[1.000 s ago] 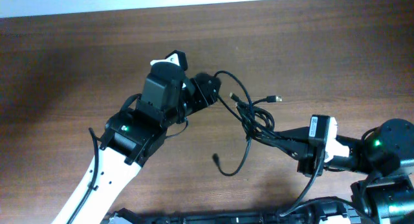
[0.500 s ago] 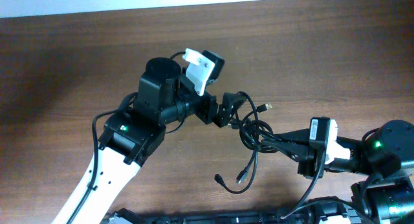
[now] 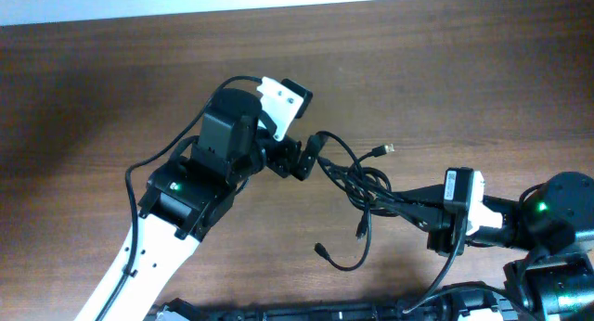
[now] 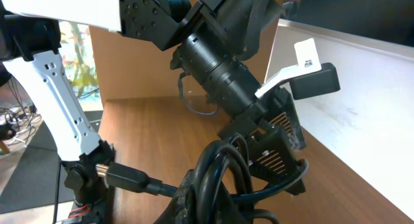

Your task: Untangle cables

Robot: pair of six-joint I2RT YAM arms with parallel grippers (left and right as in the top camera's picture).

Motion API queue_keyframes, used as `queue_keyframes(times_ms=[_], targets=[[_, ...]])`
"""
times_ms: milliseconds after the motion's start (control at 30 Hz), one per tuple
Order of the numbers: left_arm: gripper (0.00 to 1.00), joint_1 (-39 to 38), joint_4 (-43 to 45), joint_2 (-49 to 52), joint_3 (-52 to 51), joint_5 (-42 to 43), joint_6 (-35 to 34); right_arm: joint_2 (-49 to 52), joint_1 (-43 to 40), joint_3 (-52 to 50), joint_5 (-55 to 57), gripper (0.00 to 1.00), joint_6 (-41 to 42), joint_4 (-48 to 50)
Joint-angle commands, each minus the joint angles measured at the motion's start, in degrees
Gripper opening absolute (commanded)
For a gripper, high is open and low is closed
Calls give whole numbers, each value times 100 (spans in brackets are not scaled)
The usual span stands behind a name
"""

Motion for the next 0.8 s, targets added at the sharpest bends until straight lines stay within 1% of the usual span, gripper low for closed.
queue_keyframes(times_ms=[0,100,133,200,267,333,533,767], targets=[[99,26,-243,-103,24,-269,-835,-63,0,57,-140,4,0,35],[99,26,-549,-103,24,-223,-2638,-63,0,57,-142,4,0,35],[99,26,-544,-103,24,-61,-3252,-63,0,57,-142,4,0,35],[99,26,-540,-103,24,236,-4006,-63,0,57,-142,4,0,35],[99,26,-540,-103,24,280,-5034,-63,0,57,-142,4,0,33],[99,26,-540,-105,24,282,-5545,-63,0,57,-142,4,0,35],[99,26,-501,-151,24,518,-5611,-63,0,59,-142,4,0,37],[99,31,-144,-739,24,518,-5600,-63,0,57,-140,4,0,35]])
